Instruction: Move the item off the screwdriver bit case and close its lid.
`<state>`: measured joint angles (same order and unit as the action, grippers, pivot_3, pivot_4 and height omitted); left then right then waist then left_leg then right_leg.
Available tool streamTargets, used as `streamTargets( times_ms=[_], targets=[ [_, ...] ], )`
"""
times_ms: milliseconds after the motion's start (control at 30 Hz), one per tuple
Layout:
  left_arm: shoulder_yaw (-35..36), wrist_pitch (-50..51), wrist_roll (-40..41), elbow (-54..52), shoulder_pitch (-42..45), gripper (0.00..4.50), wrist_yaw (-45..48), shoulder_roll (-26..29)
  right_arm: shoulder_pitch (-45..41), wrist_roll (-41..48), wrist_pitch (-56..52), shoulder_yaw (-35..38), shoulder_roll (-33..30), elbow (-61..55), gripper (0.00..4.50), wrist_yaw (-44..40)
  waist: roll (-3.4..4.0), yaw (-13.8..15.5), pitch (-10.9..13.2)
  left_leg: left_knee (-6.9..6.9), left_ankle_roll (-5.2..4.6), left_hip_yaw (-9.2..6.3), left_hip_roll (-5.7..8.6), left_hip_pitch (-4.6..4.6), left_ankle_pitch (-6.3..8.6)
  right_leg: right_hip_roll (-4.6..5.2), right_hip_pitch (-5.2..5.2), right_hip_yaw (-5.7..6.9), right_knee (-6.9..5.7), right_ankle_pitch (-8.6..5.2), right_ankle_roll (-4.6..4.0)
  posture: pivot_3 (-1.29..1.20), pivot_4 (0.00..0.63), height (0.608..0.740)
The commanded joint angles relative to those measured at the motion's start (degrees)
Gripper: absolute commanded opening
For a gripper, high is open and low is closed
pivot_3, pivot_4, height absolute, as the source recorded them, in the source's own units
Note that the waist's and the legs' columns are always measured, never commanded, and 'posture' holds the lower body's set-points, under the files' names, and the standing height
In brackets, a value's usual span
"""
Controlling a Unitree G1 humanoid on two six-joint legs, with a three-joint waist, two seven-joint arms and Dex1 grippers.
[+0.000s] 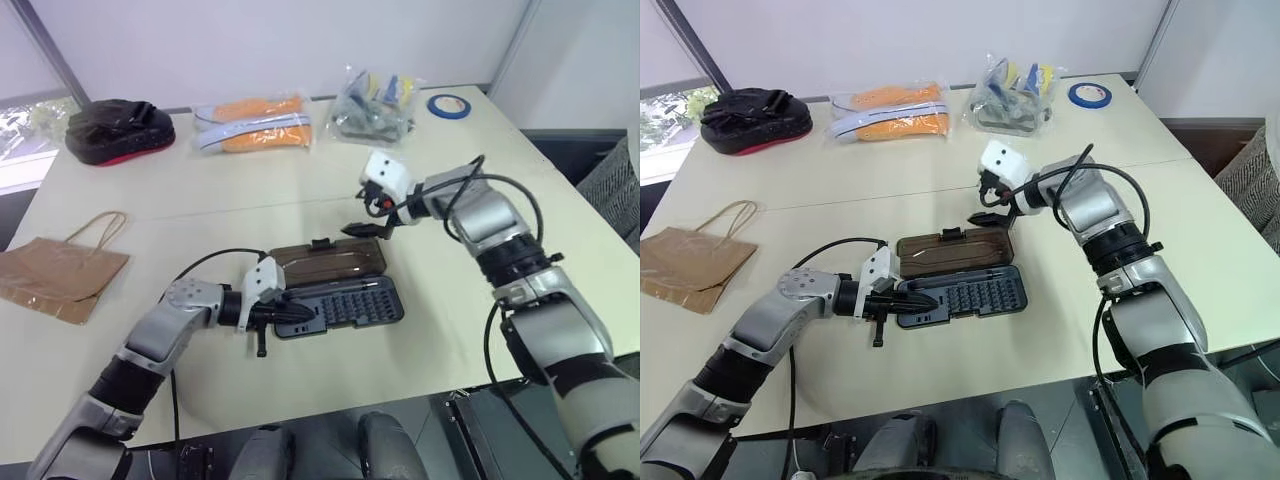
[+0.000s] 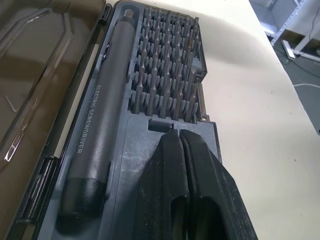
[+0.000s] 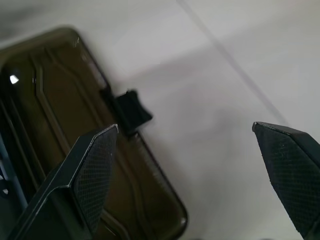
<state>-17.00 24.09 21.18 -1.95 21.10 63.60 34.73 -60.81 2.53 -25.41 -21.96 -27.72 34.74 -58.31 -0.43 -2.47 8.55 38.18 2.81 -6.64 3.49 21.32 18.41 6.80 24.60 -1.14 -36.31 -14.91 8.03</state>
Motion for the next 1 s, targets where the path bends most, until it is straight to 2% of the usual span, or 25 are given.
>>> streamTargets(
  times_ms=[33, 300, 667, 767, 967, 1000],
  targets=[
    [-0.37, 0.91, -3.10, 1.65, -1.54, 0.03, -1.86, 0.30, -3.42, -2.45, 7.00, 0.87, 2.47, 8.32, 4.50, 0.33, 0.00, -0.07, 0.00, 0.00, 0.00, 0.00, 0.00, -0.01, 0.00, 0.00, 0.00, 0.00, -0.01, 0.00, 0.00, 0.00, 0.150, 0.740],
    [0.40, 1.32, -3.15, 0.60, -2.06, 0.03, -2.90, 0.37, -6.22, -5.79, 14.22, 2.41, 5.81, 20.34, 4.50, 1.21, 0.02, -0.12, -0.01, 0.01, 0.02, -0.03, 0.00, -0.01, -0.01, 0.00, 0.01, 0.00, -0.02, 0.00, 0.00, 0.00, 0.150, 0.740],
    [0.82, 1.35, -3.08, -0.06, -2.43, 0.03, -4.34, 0.01, -5.39, -9.57, 19.48, 2.38, 6.74, 25.48, 4.50, 0.91, 0.04, -0.14, -0.02, 0.01, 0.03, -0.03, 0.00, -0.02, -0.01, 0.00, 0.01, 0.00, -0.04, 0.00, 0.00, 0.00, 0.150, 0.740],
    [0.84, 1.45, -3.07, -0.46, -2.70, 0.00, -4.70, -0.10, -5.17, -10.27, 20.00, 2.26, 6.85, 25.86, 3.63, 0.37, 0.06, -0.17, -0.03, 0.01, 0.03, -0.03, 0.00, -0.03, -0.01, 0.00, 0.01, -0.01, -0.05, 0.00, 0.00, 0.00, 0.150, 0.740],
    [1.15, 1.26, -3.07, -0.98, -3.24, 0.00, -5.33, 0.05, -4.83, -11.93, 20.95, 1.85, 7.08, 26.46, 0.52, -0.94, 0.07, -0.27, -0.06, 0.05, 0.06, -0.03, 0.00, -0.06, -0.04, 0.00, -0.01, -0.02, -0.12, 0.00, 0.00, 0.00, 0.150, 0.740],
    [1.22, 1.27, -3.08, -1.11, -3.34, 0.00, -5.46, 0.06, -4.71, -12.27, 21.05, 1.71, 7.09, 26.46, 0.13, -1.33, 0.04, -0.32, -0.14, 0.06, 0.08, -0.02, 0.00, -0.09, -0.05, 0.00, -0.02, -0.03, -0.15, 0.00, 0.00, 0.00, 0.150, 0.740]
  ],
)
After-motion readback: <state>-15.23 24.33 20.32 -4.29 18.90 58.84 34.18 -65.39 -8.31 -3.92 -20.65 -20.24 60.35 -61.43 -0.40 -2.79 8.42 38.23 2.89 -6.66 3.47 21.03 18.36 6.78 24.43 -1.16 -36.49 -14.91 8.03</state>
